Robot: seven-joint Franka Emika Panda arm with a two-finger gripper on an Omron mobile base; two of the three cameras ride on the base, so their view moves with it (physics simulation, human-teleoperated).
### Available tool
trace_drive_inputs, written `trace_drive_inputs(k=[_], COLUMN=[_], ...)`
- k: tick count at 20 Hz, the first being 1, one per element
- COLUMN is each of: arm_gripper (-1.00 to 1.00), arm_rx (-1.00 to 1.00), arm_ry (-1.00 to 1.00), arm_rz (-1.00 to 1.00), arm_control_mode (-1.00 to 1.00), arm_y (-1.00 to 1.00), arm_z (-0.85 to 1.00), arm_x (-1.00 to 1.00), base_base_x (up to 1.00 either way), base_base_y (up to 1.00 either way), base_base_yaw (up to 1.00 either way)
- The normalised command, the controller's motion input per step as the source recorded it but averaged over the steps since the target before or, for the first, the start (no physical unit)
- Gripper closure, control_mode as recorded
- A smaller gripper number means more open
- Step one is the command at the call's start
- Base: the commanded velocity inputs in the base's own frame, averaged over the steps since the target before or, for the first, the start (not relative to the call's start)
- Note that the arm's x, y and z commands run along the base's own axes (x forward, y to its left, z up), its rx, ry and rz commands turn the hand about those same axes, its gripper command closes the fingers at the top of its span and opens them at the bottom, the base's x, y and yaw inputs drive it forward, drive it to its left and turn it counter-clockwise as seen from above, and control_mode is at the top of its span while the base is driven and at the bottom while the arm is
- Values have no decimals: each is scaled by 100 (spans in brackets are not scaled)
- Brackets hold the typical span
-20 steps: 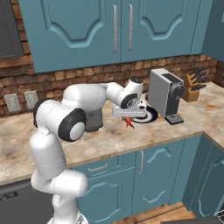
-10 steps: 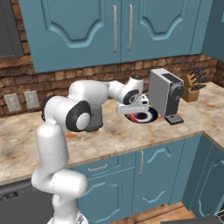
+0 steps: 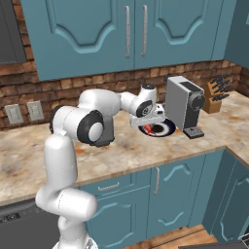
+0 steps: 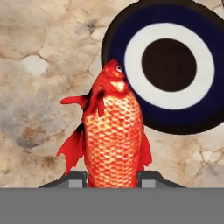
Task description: Take the fish from the oven and place it on the plate on the counter.
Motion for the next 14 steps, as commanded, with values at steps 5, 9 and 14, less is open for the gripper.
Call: trace_drive_inputs(k=[5, 9, 14], arm_gripper=[100, 100, 100], arm_rx=[0, -2, -6], arm_ry=[-7, -2, 0], arm_rz=[0, 0, 4], arm_control_mode=[-100, -100, -100], arm_y=[0, 0, 0], arm_z=[-49, -7, 0], arm_x=[9, 10, 58], base_base_x=[0, 0, 0], base_base_y=[0, 0, 0], base_base_yaw=[0, 0, 0])
